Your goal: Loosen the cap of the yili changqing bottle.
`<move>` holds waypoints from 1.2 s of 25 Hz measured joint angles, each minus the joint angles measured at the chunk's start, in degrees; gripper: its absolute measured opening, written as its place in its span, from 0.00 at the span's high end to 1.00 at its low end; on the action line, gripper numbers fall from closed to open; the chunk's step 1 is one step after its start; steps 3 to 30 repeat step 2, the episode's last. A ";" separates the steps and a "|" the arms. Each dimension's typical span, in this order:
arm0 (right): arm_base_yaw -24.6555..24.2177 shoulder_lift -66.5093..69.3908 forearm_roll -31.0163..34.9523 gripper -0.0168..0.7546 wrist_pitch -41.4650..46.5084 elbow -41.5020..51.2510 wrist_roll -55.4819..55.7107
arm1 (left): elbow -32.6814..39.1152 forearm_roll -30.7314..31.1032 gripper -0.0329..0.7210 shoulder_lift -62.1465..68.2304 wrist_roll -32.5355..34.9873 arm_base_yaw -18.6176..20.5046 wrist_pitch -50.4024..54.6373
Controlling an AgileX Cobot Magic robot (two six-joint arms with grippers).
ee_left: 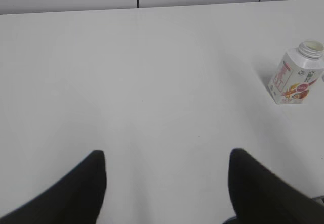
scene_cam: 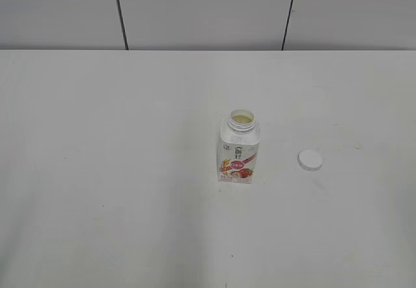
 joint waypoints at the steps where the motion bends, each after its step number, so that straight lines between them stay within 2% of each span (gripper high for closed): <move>1: 0.00 0.00 0.00 0.22 0.00 0.00 0.00 | 0.00 0.00 0.34 0.00 0.00 0.00 0.00; 30: 0.00 0.00 0.00 0.22 0.00 0.00 0.00 | 0.00 0.00 0.34 0.00 0.00 0.00 0.00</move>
